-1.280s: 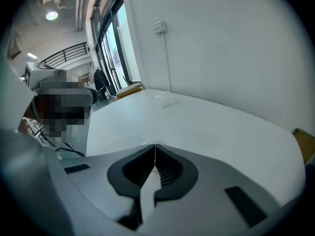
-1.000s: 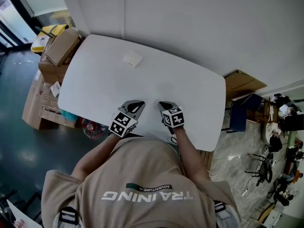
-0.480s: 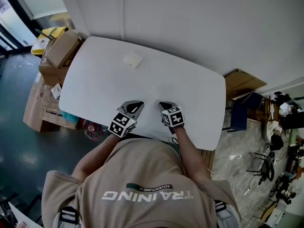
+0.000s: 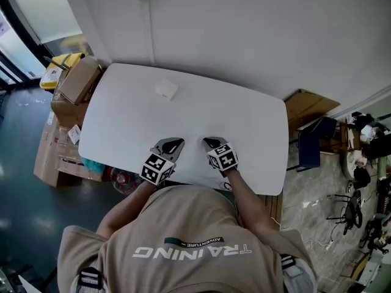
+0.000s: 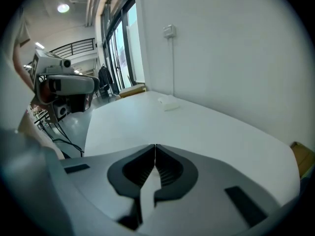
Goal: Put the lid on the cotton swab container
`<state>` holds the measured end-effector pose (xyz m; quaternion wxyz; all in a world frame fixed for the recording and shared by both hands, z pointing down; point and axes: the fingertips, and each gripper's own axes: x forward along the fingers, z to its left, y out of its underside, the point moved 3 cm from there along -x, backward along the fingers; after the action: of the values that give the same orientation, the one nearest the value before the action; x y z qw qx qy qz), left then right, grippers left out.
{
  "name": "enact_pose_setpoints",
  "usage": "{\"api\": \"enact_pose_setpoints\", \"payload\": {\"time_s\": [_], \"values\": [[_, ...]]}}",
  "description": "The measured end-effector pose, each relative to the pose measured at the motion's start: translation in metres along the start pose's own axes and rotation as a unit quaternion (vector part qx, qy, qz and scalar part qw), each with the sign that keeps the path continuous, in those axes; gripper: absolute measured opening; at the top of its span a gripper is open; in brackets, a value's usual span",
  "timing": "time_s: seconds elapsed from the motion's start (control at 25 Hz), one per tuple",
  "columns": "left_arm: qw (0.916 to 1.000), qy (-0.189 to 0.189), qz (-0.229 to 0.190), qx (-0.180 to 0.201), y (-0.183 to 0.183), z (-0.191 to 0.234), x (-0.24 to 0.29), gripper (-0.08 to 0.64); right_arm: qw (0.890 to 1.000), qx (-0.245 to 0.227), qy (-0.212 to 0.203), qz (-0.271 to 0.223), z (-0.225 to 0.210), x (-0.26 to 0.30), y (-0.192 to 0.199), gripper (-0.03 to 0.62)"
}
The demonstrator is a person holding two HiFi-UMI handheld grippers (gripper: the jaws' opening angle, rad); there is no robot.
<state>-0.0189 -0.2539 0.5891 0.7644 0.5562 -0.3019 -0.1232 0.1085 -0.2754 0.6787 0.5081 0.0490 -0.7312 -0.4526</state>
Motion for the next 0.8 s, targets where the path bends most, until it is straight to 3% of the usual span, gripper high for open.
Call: {"api": "enact_pose_setpoints", "payload": {"time_s": [0.32,0.52,0.64,0.8], "values": [[0.9996,-0.003,-0.024,0.013,-0.031,0.008,0.000,0.012,0.995,0.020,0.020,-0.098,-0.005,-0.053,-0.043,0.018],[0.9960,-0.023,-0.083,0.024,-0.090,0.019,-0.009,0.014,0.979,-0.004,0.055,-0.197,-0.007,-0.105,-0.108,0.018],[0.9930,-0.030,-0.108,0.038,-0.123,0.021,-0.017,0.014,0.971,-0.027,0.079,-0.222,-0.008,-0.135,-0.136,0.018],[0.9893,-0.033,-0.132,0.052,-0.158,0.021,-0.021,0.014,0.961,-0.021,0.095,-0.260,-0.010,-0.169,-0.162,0.018]]}}
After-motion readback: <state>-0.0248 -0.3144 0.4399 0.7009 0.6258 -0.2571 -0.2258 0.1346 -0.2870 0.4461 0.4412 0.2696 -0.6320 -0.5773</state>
